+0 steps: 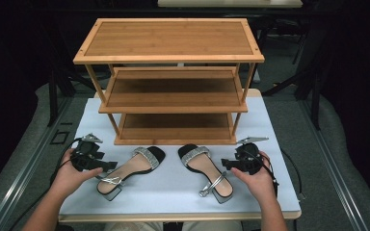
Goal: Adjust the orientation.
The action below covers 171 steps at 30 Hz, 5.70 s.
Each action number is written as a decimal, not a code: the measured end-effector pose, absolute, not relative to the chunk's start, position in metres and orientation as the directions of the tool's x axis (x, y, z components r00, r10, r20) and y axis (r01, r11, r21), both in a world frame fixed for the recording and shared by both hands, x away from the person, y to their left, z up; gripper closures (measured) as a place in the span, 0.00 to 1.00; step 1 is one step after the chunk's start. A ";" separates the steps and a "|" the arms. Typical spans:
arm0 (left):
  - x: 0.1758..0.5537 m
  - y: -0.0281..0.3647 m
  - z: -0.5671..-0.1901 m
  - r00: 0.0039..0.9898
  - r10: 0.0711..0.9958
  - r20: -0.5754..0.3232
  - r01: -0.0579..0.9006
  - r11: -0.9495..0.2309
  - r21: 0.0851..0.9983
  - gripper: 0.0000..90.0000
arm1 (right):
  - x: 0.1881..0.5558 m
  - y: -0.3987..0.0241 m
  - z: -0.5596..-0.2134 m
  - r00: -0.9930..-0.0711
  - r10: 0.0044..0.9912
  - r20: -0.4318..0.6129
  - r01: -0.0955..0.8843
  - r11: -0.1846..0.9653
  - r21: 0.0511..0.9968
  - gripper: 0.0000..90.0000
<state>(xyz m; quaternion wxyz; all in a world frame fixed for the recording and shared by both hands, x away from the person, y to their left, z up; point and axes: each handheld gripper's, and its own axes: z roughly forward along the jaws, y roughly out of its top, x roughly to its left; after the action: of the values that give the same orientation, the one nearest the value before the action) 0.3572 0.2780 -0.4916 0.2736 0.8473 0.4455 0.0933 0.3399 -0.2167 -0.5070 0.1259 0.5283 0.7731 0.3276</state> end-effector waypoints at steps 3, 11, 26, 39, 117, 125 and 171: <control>0.358 0.277 -0.488 0.591 0.801 -0.090 0.709 -0.464 0.531 0.33 | 0.339 -0.218 -0.508 -0.410 0.898 0.159 0.733 0.220 0.644 0.41; 0.360 0.272 -0.476 0.598 0.792 -0.122 0.734 -0.481 0.479 0.32 | 0.338 -0.219 -0.508 -0.423 0.886 0.191 0.732 0.210 0.648 0.39; 0.365 0.244 -0.468 0.671 0.736 -0.089 0.713 -0.607 0.350 0.31 | 0.336 -0.222 -0.506 -0.414 0.888 0.202 0.730 0.191 0.656 0.39; 0.373 0.227 -0.474 0.677 0.732 -0.080 0.724 -0.641 0.257 0.31 | 0.337 -0.221 -0.509 -0.411 0.889 0.201 0.735 0.193 0.650 0.39; 0.378 0.195 -0.505 0.635 0.771 -0.053 0.772 -0.631 0.076 0.48 | 0.340 -0.217 -0.518 -0.417 0.887 0.200 0.743 0.205 0.637 0.39; 0.379 0.195 -0.502 0.624 0.778 -0.064 0.781 -0.620 0.079 0.48 | 0.340 -0.217 -0.518 -0.416 0.886 0.203 0.743 0.203 0.638 0.39; 0.430 0.158 -0.503 0.482 0.868 -0.117 0.851 -0.433 0.296 0.48 | 0.341 -0.219 -0.521 -0.407 0.890 0.207 0.742 0.190 0.642 0.39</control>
<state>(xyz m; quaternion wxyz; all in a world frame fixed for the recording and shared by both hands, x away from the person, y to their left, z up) 0.4297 0.1578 -0.5030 0.1593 0.8461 0.5080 0.0264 0.3412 -0.2192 -0.5209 0.1066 0.5341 0.7640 0.3459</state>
